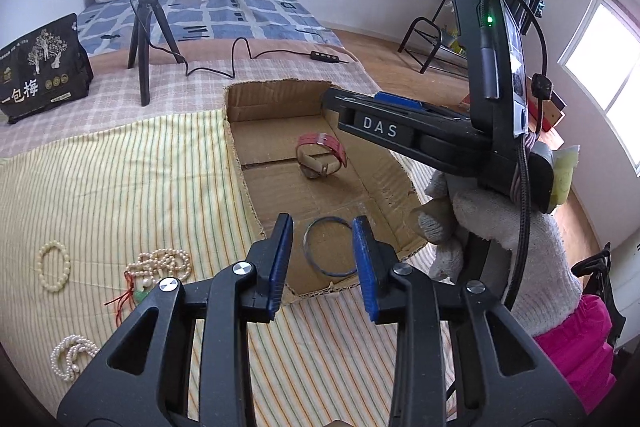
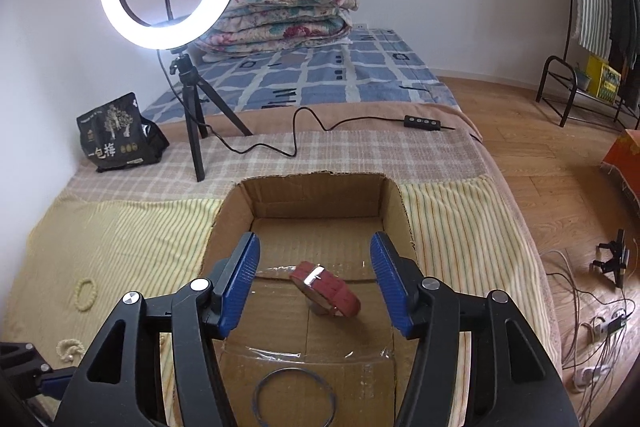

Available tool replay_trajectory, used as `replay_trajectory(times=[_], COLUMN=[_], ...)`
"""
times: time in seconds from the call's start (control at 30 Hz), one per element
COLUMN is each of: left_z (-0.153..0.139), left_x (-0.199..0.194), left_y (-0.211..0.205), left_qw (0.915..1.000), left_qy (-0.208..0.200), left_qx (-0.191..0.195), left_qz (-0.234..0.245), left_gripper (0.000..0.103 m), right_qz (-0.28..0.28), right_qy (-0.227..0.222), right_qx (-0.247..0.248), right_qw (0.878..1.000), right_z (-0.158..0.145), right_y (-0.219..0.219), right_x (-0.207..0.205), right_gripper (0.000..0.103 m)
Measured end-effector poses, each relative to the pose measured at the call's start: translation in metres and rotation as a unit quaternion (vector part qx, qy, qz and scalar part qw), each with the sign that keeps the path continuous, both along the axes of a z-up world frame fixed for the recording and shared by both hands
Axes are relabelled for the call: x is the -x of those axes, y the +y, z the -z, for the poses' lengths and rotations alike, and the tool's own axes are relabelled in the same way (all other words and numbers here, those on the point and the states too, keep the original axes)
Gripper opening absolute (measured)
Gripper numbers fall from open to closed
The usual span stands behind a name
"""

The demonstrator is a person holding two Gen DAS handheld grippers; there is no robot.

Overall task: Organize jewelry
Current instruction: 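Release the watch into the box with the right gripper while the left drops the bangle there, then move both open grippers back over the remaining jewelry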

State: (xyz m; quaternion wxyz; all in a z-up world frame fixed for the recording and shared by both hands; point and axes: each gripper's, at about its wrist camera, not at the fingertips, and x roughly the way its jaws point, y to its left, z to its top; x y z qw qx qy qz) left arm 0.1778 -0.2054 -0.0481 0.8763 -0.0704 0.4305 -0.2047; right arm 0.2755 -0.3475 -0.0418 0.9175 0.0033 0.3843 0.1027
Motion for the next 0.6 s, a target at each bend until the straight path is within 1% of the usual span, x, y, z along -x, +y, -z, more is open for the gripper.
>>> replay_trajectory(times=[0.3, 0.6], left_z=[-0.021, -0.039], left_x=[0.02, 0.043], left_y=[0.022, 0.046], left_qw=[0.9998, 0.9989], left_qy=[-0.019, -0.041], left_qx=[-0.004, -0.011], left_qz=[-0.01, -0.02], left_gripper=[0.03, 0.03], right_qz=[0.009, 0.005], right_qy=[-0.011, -0.025], right_qx=[0.008, 0.019], right_qw=[1.0, 1.0], right_z=[-0.022, -0.046], right_y=[0.0, 0.012], right_x=[0.021, 0.044], right_gripper=[0.057, 0.057])
